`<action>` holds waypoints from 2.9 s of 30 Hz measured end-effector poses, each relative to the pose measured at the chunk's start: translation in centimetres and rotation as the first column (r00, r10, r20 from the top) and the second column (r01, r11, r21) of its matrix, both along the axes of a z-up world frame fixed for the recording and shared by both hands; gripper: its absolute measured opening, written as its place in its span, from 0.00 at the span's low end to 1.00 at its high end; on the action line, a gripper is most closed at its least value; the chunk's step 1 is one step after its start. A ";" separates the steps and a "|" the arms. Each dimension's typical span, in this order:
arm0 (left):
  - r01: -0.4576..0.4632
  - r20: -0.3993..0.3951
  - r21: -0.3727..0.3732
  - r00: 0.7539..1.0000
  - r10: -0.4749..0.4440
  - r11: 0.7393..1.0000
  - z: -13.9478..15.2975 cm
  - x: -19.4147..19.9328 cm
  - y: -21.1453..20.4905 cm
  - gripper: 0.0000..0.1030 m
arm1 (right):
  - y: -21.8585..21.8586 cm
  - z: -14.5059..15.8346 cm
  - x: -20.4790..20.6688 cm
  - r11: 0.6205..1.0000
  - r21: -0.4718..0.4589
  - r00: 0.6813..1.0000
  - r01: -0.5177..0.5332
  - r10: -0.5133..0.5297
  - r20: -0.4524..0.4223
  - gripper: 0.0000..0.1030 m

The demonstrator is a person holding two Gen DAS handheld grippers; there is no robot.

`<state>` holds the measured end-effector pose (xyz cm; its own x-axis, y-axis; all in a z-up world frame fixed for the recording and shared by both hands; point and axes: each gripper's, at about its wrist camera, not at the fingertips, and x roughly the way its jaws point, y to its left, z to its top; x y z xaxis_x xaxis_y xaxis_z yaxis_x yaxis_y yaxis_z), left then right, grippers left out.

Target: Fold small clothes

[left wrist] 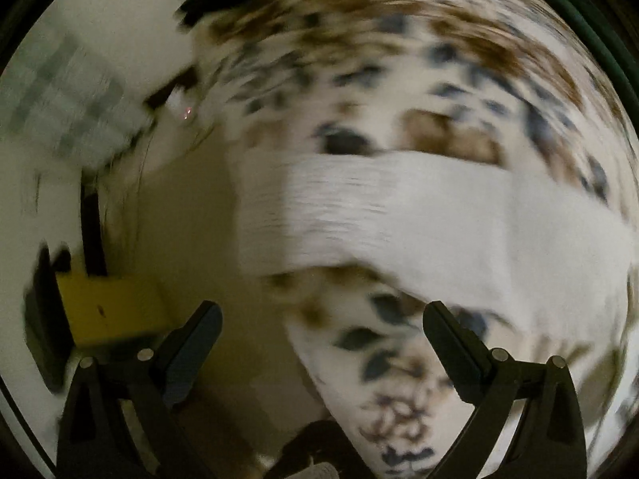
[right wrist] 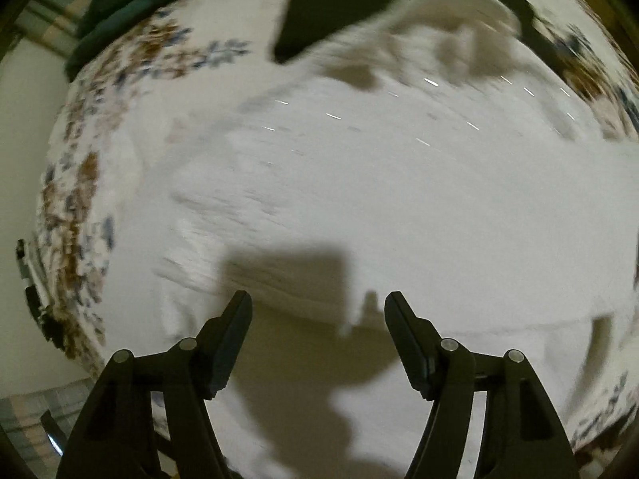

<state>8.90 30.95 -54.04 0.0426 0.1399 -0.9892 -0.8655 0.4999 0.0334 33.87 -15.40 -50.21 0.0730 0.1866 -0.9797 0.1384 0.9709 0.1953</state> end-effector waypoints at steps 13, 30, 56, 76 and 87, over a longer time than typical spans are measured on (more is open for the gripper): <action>-0.209 0.159 -0.132 0.960 0.229 0.969 -5.7 -0.8 6.3 0.22 | 0.6 -2.1 -0.8 0.998 -0.065 0.999 -0.007 0.005 -0.037 0.69; -0.091 0.129 0.085 0.988 0.080 0.992 2.9 -1.1 0.4 0.11 | -4.2 0.6 1.1 0.999 -0.046 1.000 0.024 -0.023 0.005 0.69; -0.297 0.283 -0.398 0.860 0.424 0.868 -5.5 -4.0 1.0 0.23 | -3.7 -1.0 1.0 0.997 -0.062 0.998 -0.056 0.054 -0.021 0.69; -0.301 0.325 -0.089 0.892 0.313 0.949 -1.2 2.3 1.5 0.05 | -5.5 -1.0 2.1 0.999 -0.046 1.000 0.015 -0.016 -0.018 0.69; 0.104 0.351 0.210 0.920 -0.174 0.972 9.9 15.0 -6.3 0.05 | -15.5 0.2 2.2 0.990 -0.006 0.990 0.141 -0.141 0.008 0.69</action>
